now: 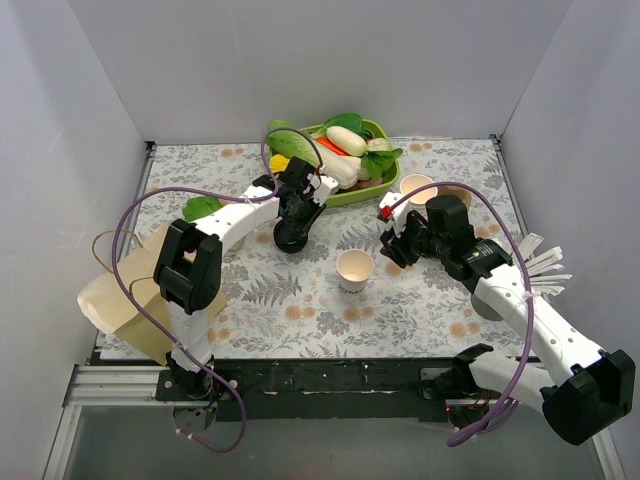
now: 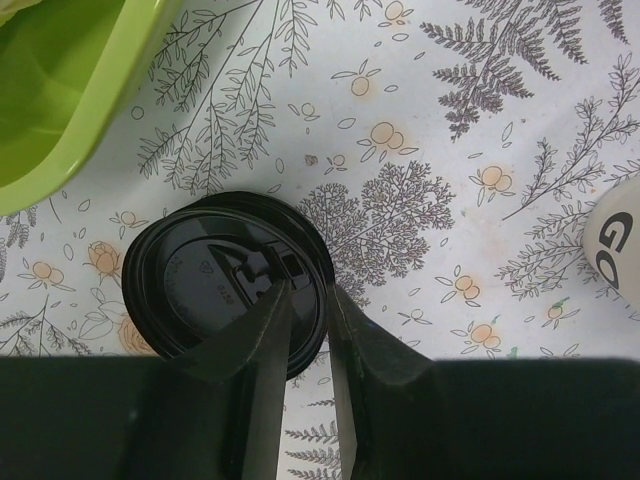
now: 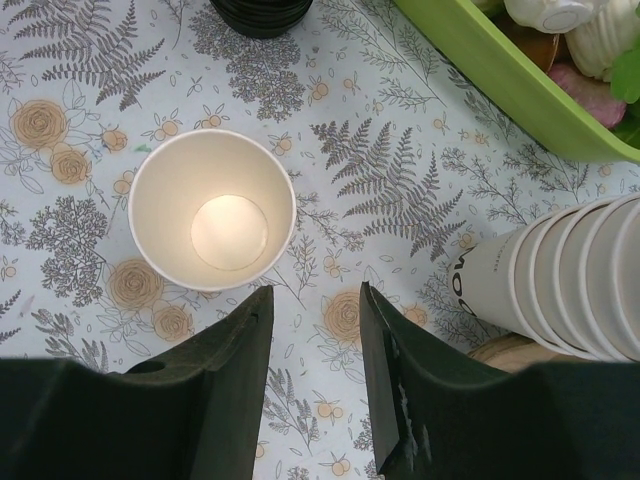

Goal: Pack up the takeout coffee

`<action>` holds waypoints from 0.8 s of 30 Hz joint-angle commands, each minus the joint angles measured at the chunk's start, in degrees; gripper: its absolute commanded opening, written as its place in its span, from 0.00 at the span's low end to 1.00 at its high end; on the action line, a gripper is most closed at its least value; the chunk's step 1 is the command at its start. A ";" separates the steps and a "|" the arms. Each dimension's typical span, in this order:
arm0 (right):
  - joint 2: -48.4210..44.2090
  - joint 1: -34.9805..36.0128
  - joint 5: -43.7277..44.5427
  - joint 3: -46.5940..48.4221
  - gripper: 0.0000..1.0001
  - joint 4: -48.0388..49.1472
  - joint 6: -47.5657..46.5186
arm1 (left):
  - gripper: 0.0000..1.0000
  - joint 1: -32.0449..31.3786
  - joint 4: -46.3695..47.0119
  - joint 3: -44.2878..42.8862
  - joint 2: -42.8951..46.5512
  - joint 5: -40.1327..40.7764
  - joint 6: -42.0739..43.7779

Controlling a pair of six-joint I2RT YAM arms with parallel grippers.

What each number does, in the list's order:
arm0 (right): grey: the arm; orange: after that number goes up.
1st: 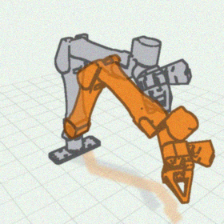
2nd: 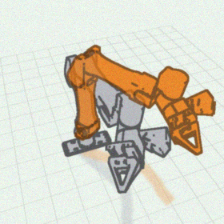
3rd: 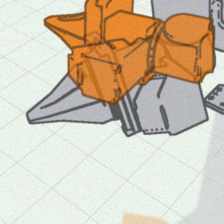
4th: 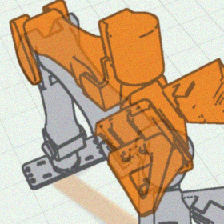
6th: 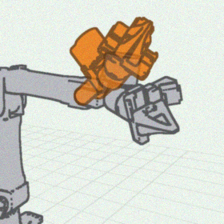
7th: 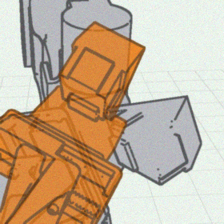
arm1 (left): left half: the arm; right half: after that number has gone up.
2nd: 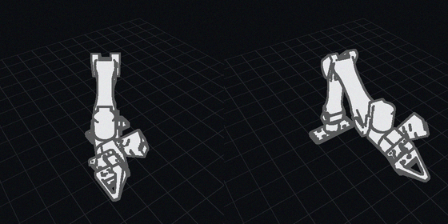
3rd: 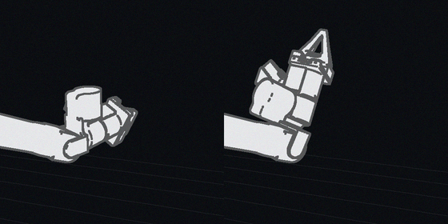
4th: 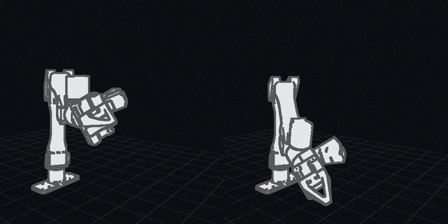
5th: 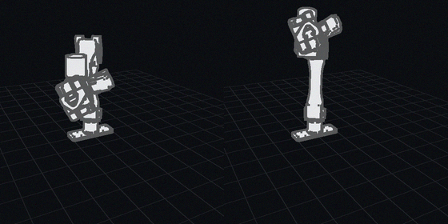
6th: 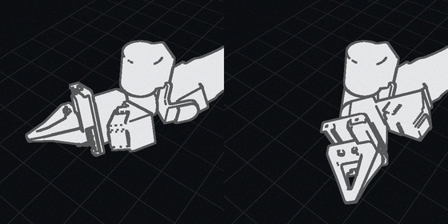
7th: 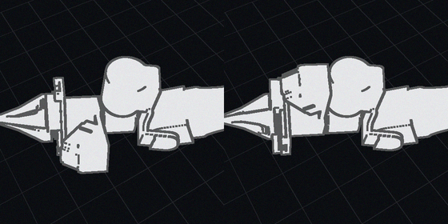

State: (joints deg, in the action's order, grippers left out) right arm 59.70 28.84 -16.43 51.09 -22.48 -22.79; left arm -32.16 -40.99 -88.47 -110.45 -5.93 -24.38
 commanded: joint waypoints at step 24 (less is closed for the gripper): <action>-0.90 -0.54 -0.01 -1.26 0.46 2.62 -0.33 | 0.22 -1.06 -2.51 -2.68 0.77 -0.83 -0.23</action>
State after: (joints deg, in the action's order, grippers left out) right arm 59.70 28.56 -16.43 50.63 -22.17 -22.87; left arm -32.82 -42.06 -90.17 -111.68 -5.54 -24.27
